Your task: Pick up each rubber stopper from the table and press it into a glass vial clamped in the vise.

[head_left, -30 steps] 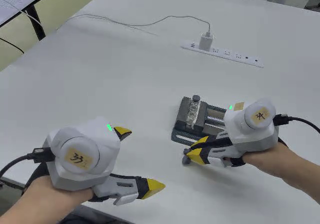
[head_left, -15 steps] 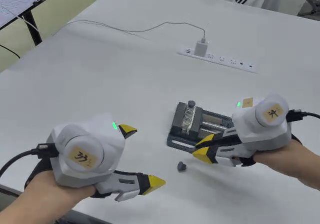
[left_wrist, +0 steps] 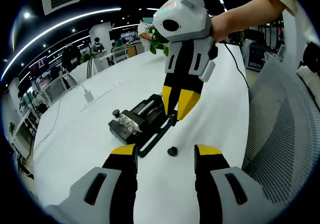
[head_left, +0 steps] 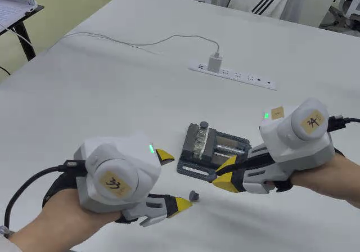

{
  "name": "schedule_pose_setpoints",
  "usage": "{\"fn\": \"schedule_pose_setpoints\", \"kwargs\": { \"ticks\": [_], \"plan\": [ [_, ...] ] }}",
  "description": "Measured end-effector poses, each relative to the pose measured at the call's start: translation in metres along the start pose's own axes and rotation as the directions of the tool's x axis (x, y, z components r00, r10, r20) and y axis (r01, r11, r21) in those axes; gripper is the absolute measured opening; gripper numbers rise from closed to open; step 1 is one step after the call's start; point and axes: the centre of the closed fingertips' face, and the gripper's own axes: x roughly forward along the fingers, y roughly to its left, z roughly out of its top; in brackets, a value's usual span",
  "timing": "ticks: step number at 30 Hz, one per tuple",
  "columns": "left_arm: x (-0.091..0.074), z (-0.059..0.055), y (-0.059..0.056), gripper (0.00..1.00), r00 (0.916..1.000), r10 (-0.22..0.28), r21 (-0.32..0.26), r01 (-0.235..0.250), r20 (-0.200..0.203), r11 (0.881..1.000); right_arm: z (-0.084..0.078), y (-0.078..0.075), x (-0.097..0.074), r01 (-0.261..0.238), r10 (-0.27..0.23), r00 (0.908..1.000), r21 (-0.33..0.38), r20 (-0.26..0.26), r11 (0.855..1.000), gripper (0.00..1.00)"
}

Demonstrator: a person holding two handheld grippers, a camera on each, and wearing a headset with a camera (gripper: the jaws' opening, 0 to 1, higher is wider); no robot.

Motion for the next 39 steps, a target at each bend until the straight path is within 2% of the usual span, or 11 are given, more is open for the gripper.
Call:
{"fn": "schedule_pose_setpoints", "kwargs": {
  "ticks": [4,8,12,18,25,31,39],
  "plan": [
    [0.005,0.003,-0.003,0.37,0.9999,-0.01,0.053,0.011,-0.014,0.999,0.004,0.005,-0.002,-0.006,0.005,0.9998,-0.042,-0.02,0.999,0.06],
    [0.008,0.005,-0.006,0.33,0.9996,-0.012,0.101,0.015,-0.025,0.995,0.009,0.011,-0.002,-0.012,0.01,0.9993,-0.048,-0.037,0.999,0.06],
    [0.009,0.005,-0.01,0.28,0.9989,-0.015,0.145,0.021,-0.044,0.989,0.008,0.021,0.0,-0.029,0.024,0.9972,-0.076,-0.071,0.997,0.06],
    [0.012,0.005,-0.019,0.2,0.9981,-0.031,0.188,0.04,-0.054,0.981,0.01,0.032,0.005,-0.053,0.047,0.9958,-0.072,-0.079,0.996,0.06],
    [0.012,0.005,-0.027,0.08,0.9963,-0.058,0.196,0.069,-0.062,0.978,0.011,0.036,0.008,-0.056,0.05,0.9954,-0.077,-0.082,0.995,0.05],
    [0.012,0.002,-0.028,0.07,0.9955,-0.063,0.205,0.076,-0.071,0.976,0.009,0.036,0.008,-0.06,0.051,0.994,-0.093,-0.097,0.994,0.05],
    [0.013,0.001,-0.031,0.06,0.9937,-0.072,0.242,0.091,-0.086,0.966,0.005,0.038,0.009,-0.071,0.06,0.9916,-0.102,-0.115,0.992,0.05]
  ]
}}
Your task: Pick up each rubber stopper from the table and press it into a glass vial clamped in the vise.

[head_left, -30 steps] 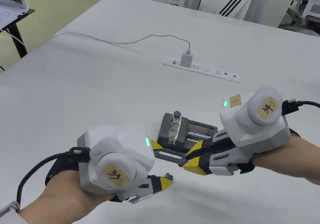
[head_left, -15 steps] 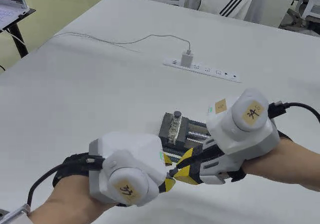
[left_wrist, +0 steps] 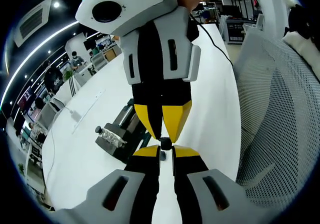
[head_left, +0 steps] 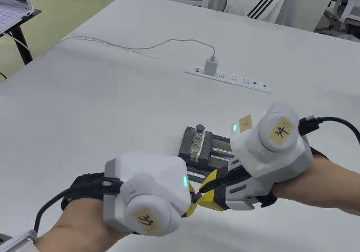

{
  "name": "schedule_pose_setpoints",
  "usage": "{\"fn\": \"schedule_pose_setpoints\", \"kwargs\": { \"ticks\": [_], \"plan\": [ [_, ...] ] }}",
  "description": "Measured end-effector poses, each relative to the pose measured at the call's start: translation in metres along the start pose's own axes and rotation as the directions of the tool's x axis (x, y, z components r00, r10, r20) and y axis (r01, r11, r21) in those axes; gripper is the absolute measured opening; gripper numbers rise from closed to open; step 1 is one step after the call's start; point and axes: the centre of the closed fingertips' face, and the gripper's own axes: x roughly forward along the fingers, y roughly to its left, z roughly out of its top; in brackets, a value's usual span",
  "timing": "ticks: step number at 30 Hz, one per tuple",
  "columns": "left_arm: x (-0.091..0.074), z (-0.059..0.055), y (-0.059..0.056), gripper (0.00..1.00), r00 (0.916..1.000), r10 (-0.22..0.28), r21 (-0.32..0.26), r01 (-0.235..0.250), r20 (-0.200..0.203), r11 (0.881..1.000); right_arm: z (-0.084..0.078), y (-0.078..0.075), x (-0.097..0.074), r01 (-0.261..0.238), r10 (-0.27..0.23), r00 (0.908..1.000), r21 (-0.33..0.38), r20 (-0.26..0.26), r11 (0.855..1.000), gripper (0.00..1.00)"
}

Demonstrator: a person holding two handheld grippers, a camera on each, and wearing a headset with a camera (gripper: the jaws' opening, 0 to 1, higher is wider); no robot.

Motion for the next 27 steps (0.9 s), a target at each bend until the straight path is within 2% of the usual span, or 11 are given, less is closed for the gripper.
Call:
{"fn": "schedule_pose_setpoints", "kwargs": {
  "ticks": [5,9,19,23,25,27],
  "plan": [
    [0.0015,-0.0005,-0.003,0.05,0.9999,-0.005,0.037,0.006,-0.012,0.999,-0.0009,0.0013,0.0006,-0.007,0.007,1.0,-0.003,-0.006,1.0,0.05],
    [0.0014,-0.0009,-0.0039,0.05,0.9999,-0.008,0.037,0.008,-0.015,0.999,-0.0014,0.0024,0.0014,-0.009,0.009,0.9999,-0.006,-0.009,1.0,0.06],
    [0.0003,-0.0017,-0.0078,0.04,0.9997,-0.024,-0.025,0.024,0.002,0.999,-0.003,0.0065,0.0018,-0.028,0.028,0.9996,-0.058,-0.001,0.998,0.08],
    [0.0007,-0.0039,-0.0087,0.04,0.9996,-0.029,-0.036,0.029,0.001,0.999,-0.0021,0.0069,0.0002,-0.023,0.024,0.9997,-0.1,0.006,0.995,0.24],
    [0.0007,-0.0046,-0.009,0.04,0.9995,-0.032,-0.048,0.032,0.005,0.998,-0.0022,0.0082,-0.0005,-0.028,0.029,0.9995,-0.128,0.01,0.991,0.24],
    [0.0006,-0.005,-0.009,0.04,0.9993,-0.036,-0.061,0.037,0.01,0.997,-0.0032,0.0079,-0.0006,-0.027,0.029,0.9995,-0.124,0.013,0.992,0.24]
  ]
}}
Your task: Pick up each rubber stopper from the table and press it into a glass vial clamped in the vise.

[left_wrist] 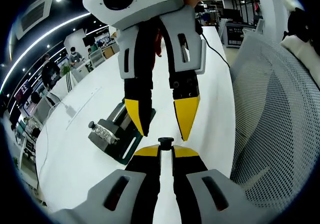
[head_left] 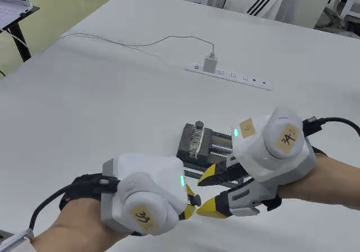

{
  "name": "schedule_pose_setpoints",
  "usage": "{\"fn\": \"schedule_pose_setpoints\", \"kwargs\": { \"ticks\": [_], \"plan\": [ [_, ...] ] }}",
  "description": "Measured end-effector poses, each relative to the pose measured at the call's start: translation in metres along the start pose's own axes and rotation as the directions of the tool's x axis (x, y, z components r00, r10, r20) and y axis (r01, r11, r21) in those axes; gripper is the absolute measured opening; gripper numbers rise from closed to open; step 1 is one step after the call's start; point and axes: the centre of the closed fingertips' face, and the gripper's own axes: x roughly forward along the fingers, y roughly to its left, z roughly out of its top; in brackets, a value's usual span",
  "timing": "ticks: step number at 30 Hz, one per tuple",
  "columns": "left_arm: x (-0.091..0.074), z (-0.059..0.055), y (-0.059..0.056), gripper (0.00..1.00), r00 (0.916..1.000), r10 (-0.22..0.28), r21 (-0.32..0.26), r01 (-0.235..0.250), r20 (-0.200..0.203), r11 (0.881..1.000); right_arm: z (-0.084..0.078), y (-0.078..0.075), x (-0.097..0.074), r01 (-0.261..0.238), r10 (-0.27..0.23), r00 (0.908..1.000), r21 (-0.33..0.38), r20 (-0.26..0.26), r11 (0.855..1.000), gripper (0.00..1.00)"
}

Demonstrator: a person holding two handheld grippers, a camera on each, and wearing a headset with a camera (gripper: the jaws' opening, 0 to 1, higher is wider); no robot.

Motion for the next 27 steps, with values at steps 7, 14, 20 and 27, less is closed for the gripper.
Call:
{"fn": "schedule_pose_setpoints", "kwargs": {
  "ticks": [7,14,20,27],
  "plan": [
    [-0.003,0.0,0.001,0.04,0.999,-0.01,-0.097,0.014,0.044,0.995,-0.003,0.0,-0.001,0.005,-0.004,0.9997,-0.013,0.024,1.0,0.21],
    [-0.006,0.006,0.001,0.04,0.9944,-0.016,-0.155,0.033,0.104,0.987,0.001,0.004,-0.003,-0.015,0.014,0.9971,0.011,0.075,1.0,0.14],
    [-0.007,0.011,-0.001,0.04,0.9917,-0.024,-0.163,0.044,0.126,0.986,0.001,0.007,-0.003,-0.028,0.027,0.9967,0.009,0.076,1.0,0.12],
    [-0.006,0.012,-0.004,0.04,0.9906,-0.035,-0.171,0.057,0.132,0.984,-0.001,0.007,-0.006,-0.03,0.031,0.9973,-0.004,0.067,1.0,0.09]
  ]
}}
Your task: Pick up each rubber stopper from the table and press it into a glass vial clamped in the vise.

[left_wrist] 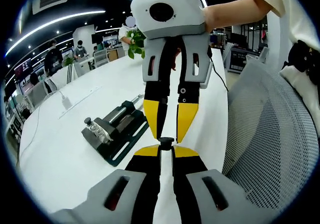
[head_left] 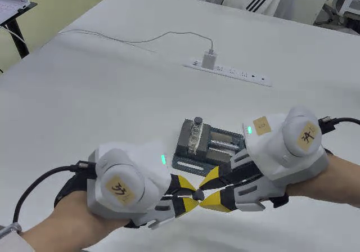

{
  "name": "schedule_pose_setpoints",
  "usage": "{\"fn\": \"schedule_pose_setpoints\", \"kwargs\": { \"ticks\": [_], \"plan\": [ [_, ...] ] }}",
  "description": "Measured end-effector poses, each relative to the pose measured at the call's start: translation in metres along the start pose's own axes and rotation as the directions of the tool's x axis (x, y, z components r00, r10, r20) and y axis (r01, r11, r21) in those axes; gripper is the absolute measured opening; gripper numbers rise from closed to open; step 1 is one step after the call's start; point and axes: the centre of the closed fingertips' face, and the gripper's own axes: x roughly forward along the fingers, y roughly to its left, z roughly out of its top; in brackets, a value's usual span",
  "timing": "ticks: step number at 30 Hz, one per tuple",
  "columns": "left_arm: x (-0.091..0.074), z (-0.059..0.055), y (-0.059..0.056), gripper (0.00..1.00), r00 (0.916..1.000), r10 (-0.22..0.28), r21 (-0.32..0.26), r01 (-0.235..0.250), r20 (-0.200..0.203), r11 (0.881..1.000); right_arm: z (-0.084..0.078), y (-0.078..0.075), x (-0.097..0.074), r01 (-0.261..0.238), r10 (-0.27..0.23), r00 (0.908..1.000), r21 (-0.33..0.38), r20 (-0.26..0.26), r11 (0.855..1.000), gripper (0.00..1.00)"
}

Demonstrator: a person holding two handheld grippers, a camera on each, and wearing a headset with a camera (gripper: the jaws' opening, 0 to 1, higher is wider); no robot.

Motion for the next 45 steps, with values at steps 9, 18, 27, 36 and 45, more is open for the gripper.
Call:
{"fn": "schedule_pose_setpoints", "kwargs": {
  "ticks": [9,18,27,36,45],
  "plan": [
    [0.0012,0.0017,-0.0009,0.04,1.0,-0.008,-0.011,0.008,-0.001,1.0,-0.0008,-0.0006,-0.0015,0.001,-0.001,1.0,0.004,-0.007,1.0,0.09],
    [0.0027,0.0035,-0.0006,0.04,1.0,-0.005,0.003,0.005,-0.004,1.0,-0.0007,-0.0022,-0.0033,0.004,-0.003,1.0,0.036,-0.007,0.999,0.08],
    [0.0047,0.0035,-0.0006,0.04,0.9999,0.013,0.001,-0.013,-0.005,1.0,-0.0008,-0.0031,-0.0035,0.006,-0.005,1.0,0.074,-0.005,0.997,0.08],
    [0.0048,0.002,-0.0011,0.04,0.9997,0.017,0.062,-0.016,-0.019,0.998,-0.0013,-0.0027,-0.0031,-0.004,0.005,1.0,0.094,-0.006,0.996,0.07],
    [0.0052,0.002,0.0006,0.05,0.9995,0.025,0.052,-0.023,-0.021,0.998,-0.0014,-0.004,-0.0032,0.004,-0.004,1.0,0.109,-0.005,0.994,0.07]
  ]
}}
